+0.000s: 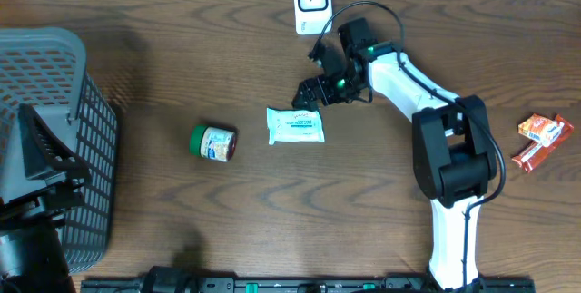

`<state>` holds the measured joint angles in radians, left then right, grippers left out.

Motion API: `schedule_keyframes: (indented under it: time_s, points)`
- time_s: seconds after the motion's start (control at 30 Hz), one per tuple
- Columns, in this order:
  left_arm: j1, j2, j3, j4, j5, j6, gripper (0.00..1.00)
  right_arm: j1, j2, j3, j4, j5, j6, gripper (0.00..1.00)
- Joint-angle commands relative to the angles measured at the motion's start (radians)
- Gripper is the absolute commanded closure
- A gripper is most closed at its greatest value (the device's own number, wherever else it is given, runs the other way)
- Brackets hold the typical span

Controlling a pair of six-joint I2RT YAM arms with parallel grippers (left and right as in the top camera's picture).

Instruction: Scan the item barcode

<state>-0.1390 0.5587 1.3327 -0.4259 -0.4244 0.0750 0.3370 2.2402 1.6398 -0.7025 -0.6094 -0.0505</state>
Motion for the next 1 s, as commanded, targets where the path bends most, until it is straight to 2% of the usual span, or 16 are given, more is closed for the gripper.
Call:
schedule_keyframes:
  time_s: [0.0,0.03,0.07,0.1,0.13,0.17,0.2,0.33,0.5,0.57,0.67,0.77,0.9,0.97]
  points:
    - [0.005,-0.014,0.0,0.002,-0.006,-0.005,0.16,0.003,0.108,-0.016,-0.048,-0.142,-0.111,0.04]
    - [0.005,-0.014,0.0,0.002,-0.006,-0.005,0.15,0.006,0.124,-0.016,-0.081,-0.159,-0.147,0.1]
    - [0.005,-0.014,0.0,0.002,-0.006,-0.005,0.16,0.008,0.138,-0.016,-0.11,-0.158,-0.177,0.28]
    - [0.005,-0.014,0.0,0.002,-0.006,-0.005,0.16,0.01,0.148,-0.016,-0.142,-0.15,-0.204,0.48]
    - [0.005,-0.014,0.0,0.002,-0.006,-0.005,0.16,0.011,0.153,-0.016,-0.179,-0.137,-0.229,0.75]
    - [0.005,-0.014,0.0,0.002,-0.006,-0.005,0.15,0.011,0.155,-0.016,-0.215,-0.117,-0.252,0.96]
    - [0.005,-0.014,0.0,0.002,-0.006,-0.005,0.16,0.011,0.155,-0.016,-0.248,-0.092,-0.266,0.99]
    - [0.005,-0.014,0.0,0.005,-0.006,-0.005,0.16,-0.001,0.121,0.0,-0.325,-0.01,-0.268,0.99]
    - [0.005,-0.015,0.0,0.005,-0.006,-0.005,0.16,-0.037,-0.048,0.08,-0.433,0.046,-0.2,0.98]
    - [0.005,-0.015,0.0,0.005,-0.006,-0.005,0.16,-0.043,-0.16,0.096,-0.441,0.226,-0.104,0.98]
    - [0.005,-0.015,0.0,0.005,-0.006,-0.005,0.16,-0.018,-0.339,0.097,-0.448,0.66,0.015,0.98]
    - [0.005,-0.015,0.0,0.005,-0.006,-0.005,0.16,0.044,-0.473,0.096,-0.467,1.01,0.13,0.98]
    - [0.005,-0.015,0.0,0.008,-0.006,-0.005,0.16,0.151,-0.534,0.061,-0.478,1.361,0.294,0.99]
    - [0.005,-0.015,0.0,0.008,-0.006,-0.006,0.16,0.202,-0.523,0.023,-0.495,1.467,0.386,0.99]
